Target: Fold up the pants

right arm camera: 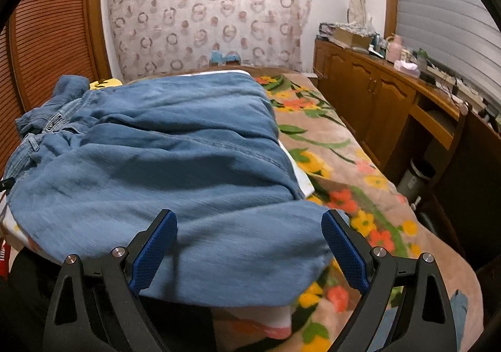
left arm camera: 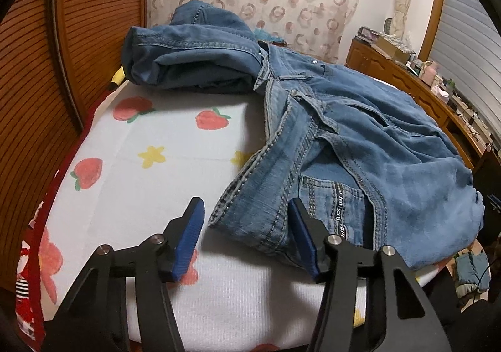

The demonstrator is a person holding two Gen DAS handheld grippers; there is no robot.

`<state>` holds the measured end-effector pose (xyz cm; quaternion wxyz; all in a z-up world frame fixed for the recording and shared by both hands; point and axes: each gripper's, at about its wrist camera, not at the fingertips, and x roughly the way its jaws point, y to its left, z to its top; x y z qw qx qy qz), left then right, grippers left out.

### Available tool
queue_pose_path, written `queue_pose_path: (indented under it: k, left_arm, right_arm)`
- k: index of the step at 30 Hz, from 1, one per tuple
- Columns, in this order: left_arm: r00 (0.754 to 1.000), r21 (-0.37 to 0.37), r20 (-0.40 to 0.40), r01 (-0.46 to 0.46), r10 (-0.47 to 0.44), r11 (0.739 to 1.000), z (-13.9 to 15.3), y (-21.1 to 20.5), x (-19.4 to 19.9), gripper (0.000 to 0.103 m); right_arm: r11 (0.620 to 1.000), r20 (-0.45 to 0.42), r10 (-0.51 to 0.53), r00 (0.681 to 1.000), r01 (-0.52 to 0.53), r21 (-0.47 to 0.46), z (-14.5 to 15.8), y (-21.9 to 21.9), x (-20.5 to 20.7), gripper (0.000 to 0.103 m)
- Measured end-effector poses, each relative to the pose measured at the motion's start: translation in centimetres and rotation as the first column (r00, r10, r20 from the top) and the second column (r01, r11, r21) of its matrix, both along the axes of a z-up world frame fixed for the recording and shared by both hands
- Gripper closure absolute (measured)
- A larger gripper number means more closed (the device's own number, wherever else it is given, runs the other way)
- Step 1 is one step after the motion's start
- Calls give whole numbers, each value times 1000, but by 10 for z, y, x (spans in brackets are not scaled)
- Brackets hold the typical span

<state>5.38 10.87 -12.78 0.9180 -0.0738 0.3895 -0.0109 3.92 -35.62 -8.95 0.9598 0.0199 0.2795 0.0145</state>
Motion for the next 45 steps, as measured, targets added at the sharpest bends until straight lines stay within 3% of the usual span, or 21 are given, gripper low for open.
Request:
queue_pose_path:
  k: [10, 13, 17, 20, 24, 26, 39, 45]
  left_arm:
    - [1000, 10, 0, 6, -6, 1000, 1, -4, 2, 53]
    - [1000, 3, 4, 11, -11, 1000, 2, -4, 0, 58]
    - [999, -4, 7, 32, -32, 999, 7, -6, -2, 64]
    - [999, -9, 16, 49, -49, 999, 11, -8, -5, 71]
    - [997, -12, 35, 72, -71, 997, 23, -12, -10, 76]
    - [995, -2, 47, 86, -86, 996, 30, -16, -14, 78]
    - [975, 29, 164, 148, -150, 989, 93, -32, -52, 81]
    - [960, 41, 220, 172, -176, 984, 118, -36, -61, 81]
  right_arm:
    - [994, -74, 9, 997, -1, 106, -2, -9, 7, 17]
    - [990, -85, 13, 996, -1, 138, 1, -15, 7, 25]
    - [989, -82, 25, 996, -13, 148, 7, -16, 6, 44]
    - [996, -79, 16, 997, -8, 90, 12, -9, 4, 56]
    - [998, -62, -7, 998, 11, 67, 17, -15, 1, 86]
    - [999, -42, -14, 999, 15, 42, 23, -15, -5, 97]
    - [1000, 105, 8, 994, -6, -18, 55, -10, -29, 101]
    - [1000, 179, 20, 984, -22, 6, 58, -15, -38, 101]
